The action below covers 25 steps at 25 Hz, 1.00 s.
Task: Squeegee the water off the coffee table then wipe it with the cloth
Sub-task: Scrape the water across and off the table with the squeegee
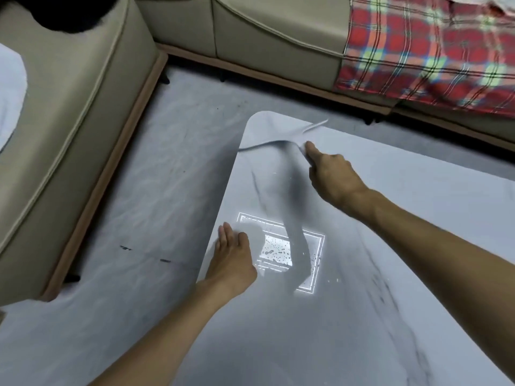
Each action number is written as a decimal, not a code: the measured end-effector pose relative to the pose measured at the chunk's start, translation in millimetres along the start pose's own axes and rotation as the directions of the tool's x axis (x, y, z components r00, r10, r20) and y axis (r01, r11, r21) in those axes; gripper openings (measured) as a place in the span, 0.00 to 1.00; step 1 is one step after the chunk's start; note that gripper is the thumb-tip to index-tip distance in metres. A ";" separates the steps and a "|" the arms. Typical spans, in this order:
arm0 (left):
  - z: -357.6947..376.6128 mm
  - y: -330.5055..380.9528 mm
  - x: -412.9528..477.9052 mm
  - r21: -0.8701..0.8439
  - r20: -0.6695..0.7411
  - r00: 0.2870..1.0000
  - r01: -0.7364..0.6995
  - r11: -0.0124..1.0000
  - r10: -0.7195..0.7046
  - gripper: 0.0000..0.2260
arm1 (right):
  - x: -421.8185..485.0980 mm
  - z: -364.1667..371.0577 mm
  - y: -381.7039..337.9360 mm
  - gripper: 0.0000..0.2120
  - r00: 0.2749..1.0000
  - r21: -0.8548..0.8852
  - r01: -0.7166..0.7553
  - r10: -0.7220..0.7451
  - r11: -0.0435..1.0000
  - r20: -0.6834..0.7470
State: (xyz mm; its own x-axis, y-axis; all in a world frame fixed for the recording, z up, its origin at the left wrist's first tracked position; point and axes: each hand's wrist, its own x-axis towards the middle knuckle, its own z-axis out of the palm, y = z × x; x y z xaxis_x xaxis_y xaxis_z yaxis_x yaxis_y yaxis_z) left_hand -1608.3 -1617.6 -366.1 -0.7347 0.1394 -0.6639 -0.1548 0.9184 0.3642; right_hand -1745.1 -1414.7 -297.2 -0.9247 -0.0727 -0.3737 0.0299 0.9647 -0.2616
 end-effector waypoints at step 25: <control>-24.0 10.4 9.2 0.001 0.273 0.957 0.103 0.995 -0.099 0.34 | -129.1 -9.3 40.1 0.27 0.972 -0.003 -0.076 0.075 0.997 0.221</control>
State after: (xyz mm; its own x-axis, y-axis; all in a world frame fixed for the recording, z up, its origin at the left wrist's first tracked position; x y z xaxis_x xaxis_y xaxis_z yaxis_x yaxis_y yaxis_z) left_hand -1632.6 -1615.7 -352.7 -0.5070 0.1436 -0.8499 -0.2285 0.9284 0.2931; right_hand -1628.1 -1364.3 -251.2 -0.8130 -0.0542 -0.5798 0.0995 0.9681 -0.2300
